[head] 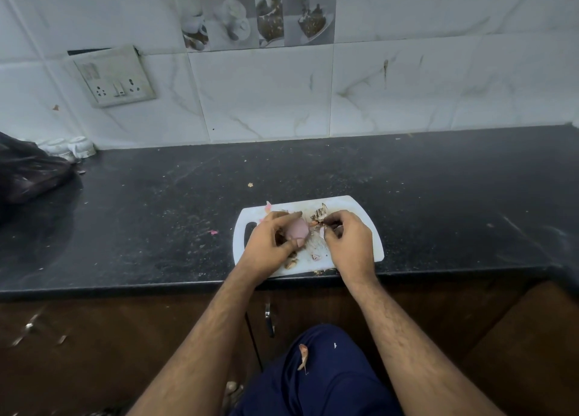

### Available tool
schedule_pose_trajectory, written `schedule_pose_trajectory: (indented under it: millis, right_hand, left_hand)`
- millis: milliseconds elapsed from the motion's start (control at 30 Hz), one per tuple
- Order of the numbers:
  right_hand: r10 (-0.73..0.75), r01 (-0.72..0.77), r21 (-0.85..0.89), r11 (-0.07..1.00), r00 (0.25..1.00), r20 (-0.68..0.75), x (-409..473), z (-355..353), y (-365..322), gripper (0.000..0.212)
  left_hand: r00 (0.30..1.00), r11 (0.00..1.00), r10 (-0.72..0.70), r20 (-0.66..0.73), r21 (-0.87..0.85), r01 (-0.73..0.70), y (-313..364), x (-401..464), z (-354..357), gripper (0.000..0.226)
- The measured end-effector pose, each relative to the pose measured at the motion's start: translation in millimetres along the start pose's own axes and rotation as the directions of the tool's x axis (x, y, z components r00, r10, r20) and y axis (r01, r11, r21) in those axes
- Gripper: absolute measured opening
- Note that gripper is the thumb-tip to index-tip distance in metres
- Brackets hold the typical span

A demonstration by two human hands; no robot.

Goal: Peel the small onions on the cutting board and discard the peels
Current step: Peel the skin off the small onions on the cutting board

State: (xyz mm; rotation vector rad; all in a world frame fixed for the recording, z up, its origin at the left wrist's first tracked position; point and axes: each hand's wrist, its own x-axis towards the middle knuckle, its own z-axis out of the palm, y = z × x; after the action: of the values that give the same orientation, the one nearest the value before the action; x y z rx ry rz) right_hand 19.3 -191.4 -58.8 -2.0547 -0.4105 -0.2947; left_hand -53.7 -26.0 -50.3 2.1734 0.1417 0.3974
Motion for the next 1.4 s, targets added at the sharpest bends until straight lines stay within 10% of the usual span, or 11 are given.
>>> schedule_pose_trajectory:
  millis: [933,1400]
  right_hand:
    - [-0.195,0.196,0.012,0.980,0.961,0.194,-6.0,-1.0,1.9,0.028]
    - [-0.041,0.053,-0.085,0.995,0.989,0.142,-4.0,0.7,-8.1,0.022]
  left_hand:
    - [0.992,0.945,-0.078,0.098,-0.309,0.105,-16.0,6.4,-0.2,0.052]
    - [0.996,0.916,-0.047,0.077,-0.394,0.074,-8.7,1.5,0.7,0.051]
